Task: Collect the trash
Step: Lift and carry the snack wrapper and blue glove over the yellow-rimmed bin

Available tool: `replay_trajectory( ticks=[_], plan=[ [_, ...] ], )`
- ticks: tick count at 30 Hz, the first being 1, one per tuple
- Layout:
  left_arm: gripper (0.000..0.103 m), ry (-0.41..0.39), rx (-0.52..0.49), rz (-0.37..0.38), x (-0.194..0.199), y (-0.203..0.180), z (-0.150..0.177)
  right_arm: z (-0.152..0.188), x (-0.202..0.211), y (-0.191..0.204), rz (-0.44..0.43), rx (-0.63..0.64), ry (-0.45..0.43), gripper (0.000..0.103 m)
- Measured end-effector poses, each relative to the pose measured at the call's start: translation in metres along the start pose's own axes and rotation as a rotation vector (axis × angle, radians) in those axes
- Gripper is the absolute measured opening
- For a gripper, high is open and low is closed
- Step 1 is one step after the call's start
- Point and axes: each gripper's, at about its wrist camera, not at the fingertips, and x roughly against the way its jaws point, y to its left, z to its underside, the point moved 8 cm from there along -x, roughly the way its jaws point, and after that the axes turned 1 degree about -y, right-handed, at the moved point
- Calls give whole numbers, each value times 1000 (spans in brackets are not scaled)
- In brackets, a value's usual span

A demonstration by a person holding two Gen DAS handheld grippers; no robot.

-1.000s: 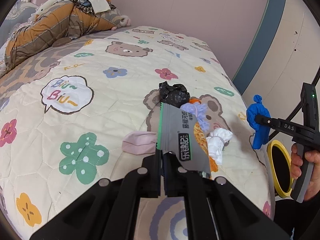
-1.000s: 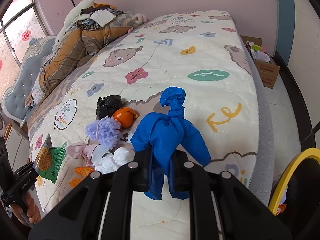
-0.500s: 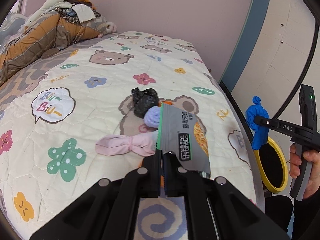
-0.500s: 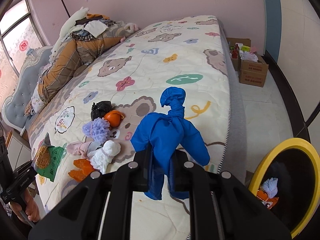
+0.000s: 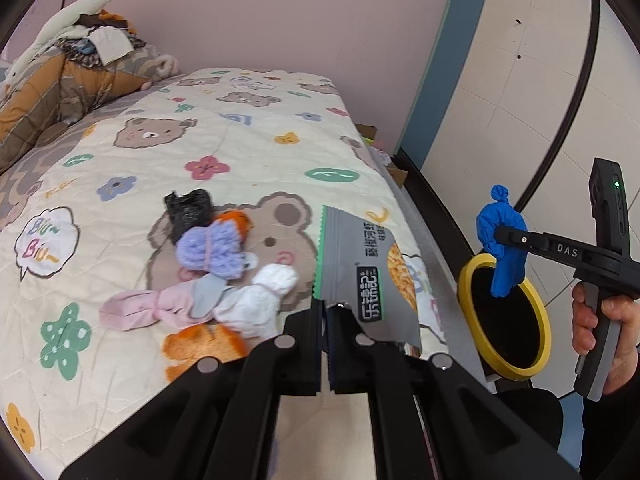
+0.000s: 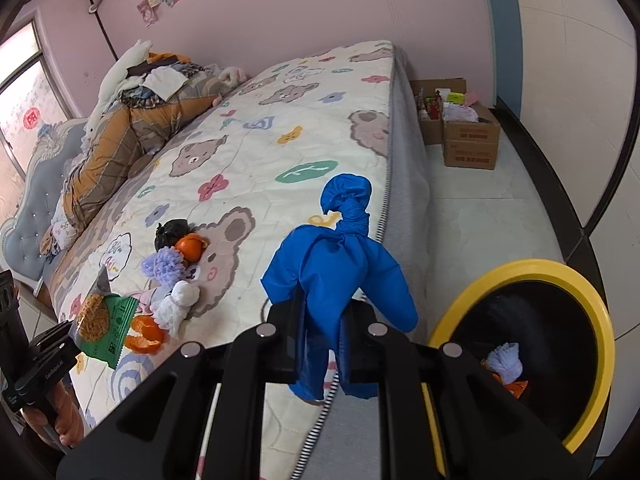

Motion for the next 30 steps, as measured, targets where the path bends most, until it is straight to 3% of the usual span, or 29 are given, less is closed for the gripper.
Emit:
replay_trajectory(
  ticks=[30],
  plan=[
    [2, 94, -175, 207, -72, -190, -1, 21, 72, -160, 131, -187, -56, 13]
  ],
)
